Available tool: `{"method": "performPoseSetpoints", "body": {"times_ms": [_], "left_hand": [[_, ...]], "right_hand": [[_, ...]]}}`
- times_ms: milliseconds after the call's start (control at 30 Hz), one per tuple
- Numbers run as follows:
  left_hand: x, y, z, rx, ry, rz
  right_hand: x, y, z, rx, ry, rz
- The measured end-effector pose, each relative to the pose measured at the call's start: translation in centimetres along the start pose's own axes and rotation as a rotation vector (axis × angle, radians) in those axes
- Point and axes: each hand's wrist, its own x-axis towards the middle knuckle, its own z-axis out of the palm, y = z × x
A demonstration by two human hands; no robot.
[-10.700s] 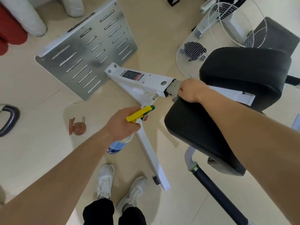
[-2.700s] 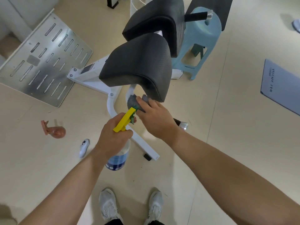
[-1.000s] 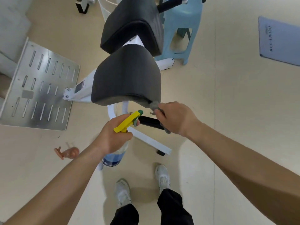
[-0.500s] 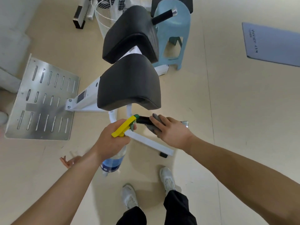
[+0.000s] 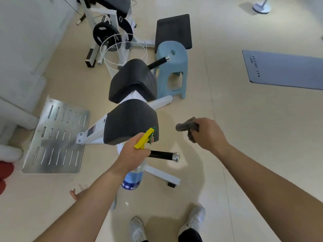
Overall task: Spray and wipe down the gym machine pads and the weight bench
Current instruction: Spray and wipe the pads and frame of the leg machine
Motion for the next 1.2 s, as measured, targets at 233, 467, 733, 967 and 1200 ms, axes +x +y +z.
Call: {"method": "performPoseSetpoints", "body": {"times_ms": [233, 467, 733, 967, 1200], "left_hand": [[2.0, 7.9, 3.9, -0.05, 0.218, -0.133], [4.5, 15.4, 6.9, -0.005, 0.443, -0.098], [9.7, 19.6, 8.2, -0.144, 0.559, -0.076], [18.9, 19.8, 8.7, -0.292, 0.598, -0.101], [27.5, 20.2, 8.1, -0.452, 0.703, -0.267]], "right_hand": [[1.9, 1.6, -9.5, 0.289, -0.122, 0.071], [5.7, 4.4, -15.5, 0.605, -0.203, 0.238], [13.1, 2.4, -17.5, 0.744, -0.317, 0.284], [24.4, -0.7, -17.7, 0.63, -0.374, 0.256], [35.1, -5.2, -16.5, 0.509, -0.575, 0.256]]}}
